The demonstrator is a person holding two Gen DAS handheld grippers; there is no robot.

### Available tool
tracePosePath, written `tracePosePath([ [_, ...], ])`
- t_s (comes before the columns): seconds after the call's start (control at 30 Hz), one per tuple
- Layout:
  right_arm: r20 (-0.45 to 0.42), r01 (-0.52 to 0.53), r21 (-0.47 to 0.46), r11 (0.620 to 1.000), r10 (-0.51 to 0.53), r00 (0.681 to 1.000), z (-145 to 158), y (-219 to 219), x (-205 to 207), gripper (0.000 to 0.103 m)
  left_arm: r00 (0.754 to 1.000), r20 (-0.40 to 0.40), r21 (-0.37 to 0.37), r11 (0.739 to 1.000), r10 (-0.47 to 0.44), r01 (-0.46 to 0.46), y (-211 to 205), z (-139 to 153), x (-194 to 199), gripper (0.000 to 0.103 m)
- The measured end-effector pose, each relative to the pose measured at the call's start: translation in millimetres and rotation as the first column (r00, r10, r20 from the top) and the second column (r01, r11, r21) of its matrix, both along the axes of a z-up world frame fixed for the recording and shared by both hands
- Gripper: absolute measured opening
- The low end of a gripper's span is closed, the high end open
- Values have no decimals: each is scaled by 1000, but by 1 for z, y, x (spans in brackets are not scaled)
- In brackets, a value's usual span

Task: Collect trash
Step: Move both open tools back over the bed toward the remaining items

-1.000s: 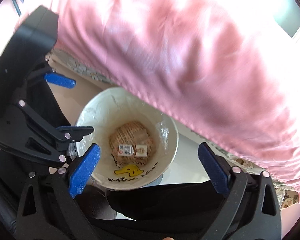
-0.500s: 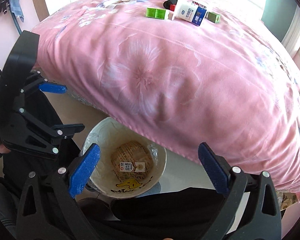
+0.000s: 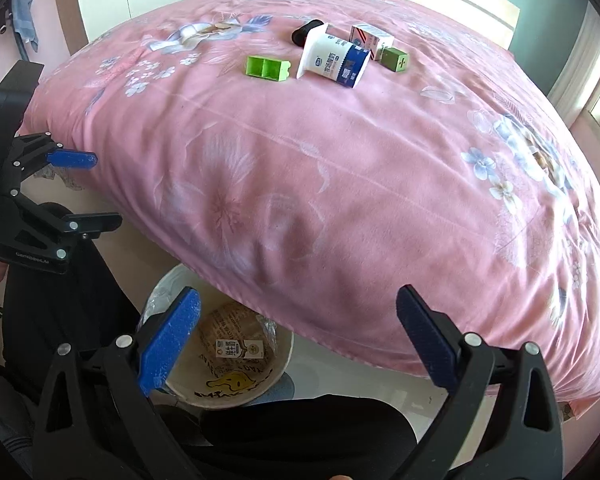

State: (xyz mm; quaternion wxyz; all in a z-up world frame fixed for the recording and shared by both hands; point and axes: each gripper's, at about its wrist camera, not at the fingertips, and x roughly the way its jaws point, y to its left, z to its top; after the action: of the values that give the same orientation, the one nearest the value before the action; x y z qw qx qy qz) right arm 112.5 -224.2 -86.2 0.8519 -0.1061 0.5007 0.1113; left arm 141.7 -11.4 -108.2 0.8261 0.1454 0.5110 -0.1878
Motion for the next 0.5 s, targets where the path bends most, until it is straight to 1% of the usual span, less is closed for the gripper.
tracePosePath([
  [0.13, 11, 7, -12, 1000, -7, 1000, 6, -6, 13, 96, 1000, 26, 5, 1000, 14, -14, -1, 11, 12, 91],
  [0.37, 20, -4, 26, 1000, 3, 1000, 23, -19, 41, 96, 998, 52, -9, 999, 43, -42, 3, 29, 40, 92],
  [0.5, 9, -4, 16, 1000, 4, 1000, 29, -27, 63, 96, 996, 68, 11, 998, 59, -60, 2, 38, 61, 92],
])
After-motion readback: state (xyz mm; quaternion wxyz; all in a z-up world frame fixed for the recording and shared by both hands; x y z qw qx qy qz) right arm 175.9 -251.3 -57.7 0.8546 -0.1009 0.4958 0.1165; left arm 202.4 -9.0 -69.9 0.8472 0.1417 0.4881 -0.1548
